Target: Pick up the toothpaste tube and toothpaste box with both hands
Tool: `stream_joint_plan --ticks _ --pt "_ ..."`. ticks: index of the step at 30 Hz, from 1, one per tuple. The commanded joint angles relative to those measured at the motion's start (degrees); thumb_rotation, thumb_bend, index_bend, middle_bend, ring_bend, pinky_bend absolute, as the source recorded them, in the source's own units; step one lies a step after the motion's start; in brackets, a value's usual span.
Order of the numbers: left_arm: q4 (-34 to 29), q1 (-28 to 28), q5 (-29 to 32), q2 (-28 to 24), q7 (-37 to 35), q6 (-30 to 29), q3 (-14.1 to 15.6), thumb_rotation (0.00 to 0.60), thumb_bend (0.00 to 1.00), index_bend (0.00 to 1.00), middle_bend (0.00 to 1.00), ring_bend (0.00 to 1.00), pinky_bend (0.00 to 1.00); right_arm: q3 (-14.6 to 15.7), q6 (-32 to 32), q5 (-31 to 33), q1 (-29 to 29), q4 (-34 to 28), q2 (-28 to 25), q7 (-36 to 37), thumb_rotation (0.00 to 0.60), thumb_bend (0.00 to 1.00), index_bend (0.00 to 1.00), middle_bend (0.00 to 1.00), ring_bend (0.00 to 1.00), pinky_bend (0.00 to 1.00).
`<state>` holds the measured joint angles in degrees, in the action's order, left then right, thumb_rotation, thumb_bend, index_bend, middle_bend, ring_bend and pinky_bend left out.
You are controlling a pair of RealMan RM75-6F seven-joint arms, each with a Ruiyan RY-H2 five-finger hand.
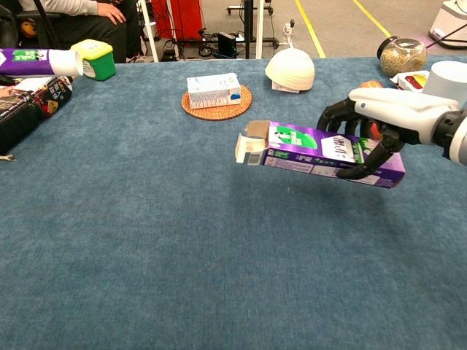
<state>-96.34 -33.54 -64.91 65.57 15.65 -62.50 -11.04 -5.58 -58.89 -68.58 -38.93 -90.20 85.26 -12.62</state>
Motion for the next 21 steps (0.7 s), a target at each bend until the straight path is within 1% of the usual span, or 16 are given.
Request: stream_joint_plan --ticks 1,5,9,14,17,21 --pt "-3.23 -1.6 0.98 0.75 3.25 1.17 0.02 0.6 0.39 0.65 0.53 0.53 0.72 -1.48 0.03 1.32 -0.64 -0.15 2.04 -1.49 0.6 0.5 0.45 0.48 0.5 0.59" --pt "-6.71 -4.15 3.73 2.7 10.29 1.68 -0.05 0.6 0.39 0.65 0.53 0.53 0.72 -3.54 -1.25 1.84 -1.83 0.67 5.49 -4.29 0.6 0.5 0.45 0.48 0.5 0.59" --pt "-8.7 -6.53 9.54 4.69 15.45 1.99 -0.86 0.6 0.39 0.65 0.53 0.53 0.72 -4.79 -2.86 1.54 -2.38 1.86 7.97 -5.88 0.6 0.5 0.45 0.48 0.5 0.59" --pt "-10.2 -10.61 18.54 6.51 19.27 3.78 -2.5 0.6 0.39 0.65 0.53 0.53 0.72 -5.61 -4.61 1.09 -2.52 3.11 9.98 -7.57 0.6 0.5 0.45 0.48 0.5 0.59" --pt "-10.74 -12.92 21.77 7.73 22.19 3.32 -2.66 0.6 0.39 0.65 0.53 0.53 0.72 -5.83 -4.96 1.36 -2.46 3.52 10.5 -8.46 0.6 0.5 0.45 0.48 0.5 0.59" --pt "-11.67 -14.37 24.32 8.34 23.56 2.92 -2.84 0.6 0.39 0.65 0.53 0.53 0.72 -5.94 -5.07 1.57 -2.37 3.78 10.74 -8.87 0.6 0.5 0.45 0.48 0.5 0.59"
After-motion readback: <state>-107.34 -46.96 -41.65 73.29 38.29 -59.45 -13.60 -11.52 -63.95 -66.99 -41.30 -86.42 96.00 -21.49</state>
